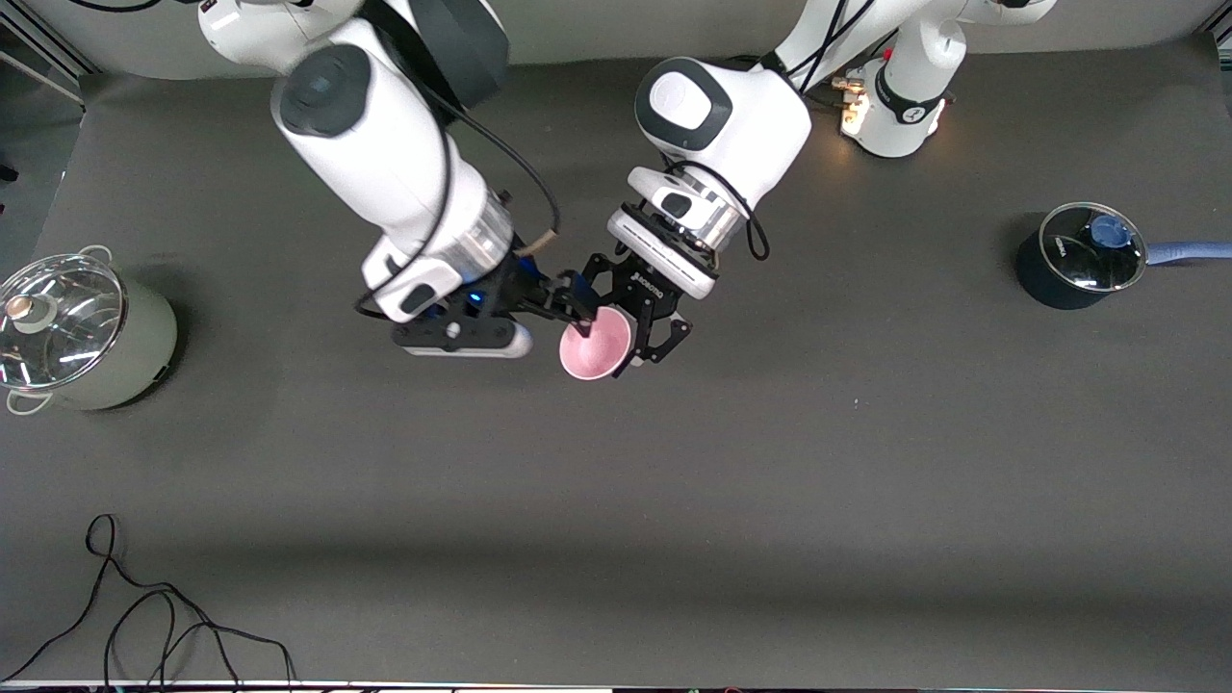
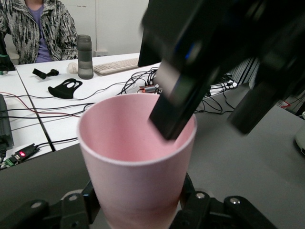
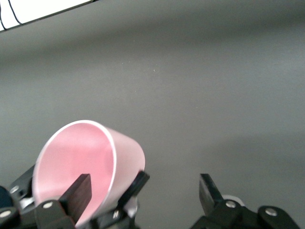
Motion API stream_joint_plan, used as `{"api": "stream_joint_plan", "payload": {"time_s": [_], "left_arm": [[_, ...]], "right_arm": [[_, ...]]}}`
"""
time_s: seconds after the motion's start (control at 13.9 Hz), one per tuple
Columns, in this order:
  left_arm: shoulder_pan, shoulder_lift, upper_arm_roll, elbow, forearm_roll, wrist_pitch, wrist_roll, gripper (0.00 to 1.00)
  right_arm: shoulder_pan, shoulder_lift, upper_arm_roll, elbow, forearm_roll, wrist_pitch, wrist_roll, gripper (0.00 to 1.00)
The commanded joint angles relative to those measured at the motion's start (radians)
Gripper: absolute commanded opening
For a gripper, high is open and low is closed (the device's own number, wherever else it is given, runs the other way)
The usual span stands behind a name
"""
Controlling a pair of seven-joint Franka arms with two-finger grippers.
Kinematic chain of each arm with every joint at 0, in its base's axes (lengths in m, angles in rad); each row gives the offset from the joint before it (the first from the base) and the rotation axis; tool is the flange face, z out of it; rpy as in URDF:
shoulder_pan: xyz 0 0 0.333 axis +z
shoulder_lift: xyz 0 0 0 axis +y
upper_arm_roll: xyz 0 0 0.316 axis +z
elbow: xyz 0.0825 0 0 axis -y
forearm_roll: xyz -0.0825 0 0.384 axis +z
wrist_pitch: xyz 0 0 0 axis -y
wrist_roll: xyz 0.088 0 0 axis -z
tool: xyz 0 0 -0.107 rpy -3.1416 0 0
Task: Transfer pink cup from left to right arm
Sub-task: 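Bring the right gripper to the cup rim beside the left gripper, then close the right gripper on the cup rim and open the left gripper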
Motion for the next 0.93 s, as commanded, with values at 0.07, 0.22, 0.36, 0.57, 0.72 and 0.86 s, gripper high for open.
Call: {"api": "stream_joint_plan", "payload": {"time_s": [0.07,0.22,0.36,0.57,0.72,0.86], "left_arm": [[-0.016,-0.036,0.021,-0.012,-0.011,0.001,-0.029,0.37],[-0.016,-0.038,0.021,-0.012,-0.011,0.001,-0.029,0.39],[-0.016,-0.036,0.021,-0.012,-0.011,0.001,-0.029,0.43],[-0.016,-0.036,0.020,-0.010,-0.011,0.001,-0.029,0.44],[-0.016,-0.036,0.021,-0.012,-0.011,0.001,-0.029,0.44],[-0.016,-0.036,0.021,-0.010,-0.011,0.001,-0.027,0.56]], "right_arm": [[0.005,0.056,-0.004,0.049,-0.034,0.034,0.016,0.99],[0.005,0.057,-0.004,0.049,-0.042,0.034,0.011,0.10],[0.005,0.054,-0.006,0.050,-0.044,0.034,0.017,0.00],[0.002,0.054,-0.006,0.052,-0.042,0.035,0.005,0.00],[0.003,0.056,-0.006,0.053,-0.042,0.035,0.008,0.00],[0.001,0.056,-0.006,0.058,-0.041,0.035,0.016,0.00]]}}
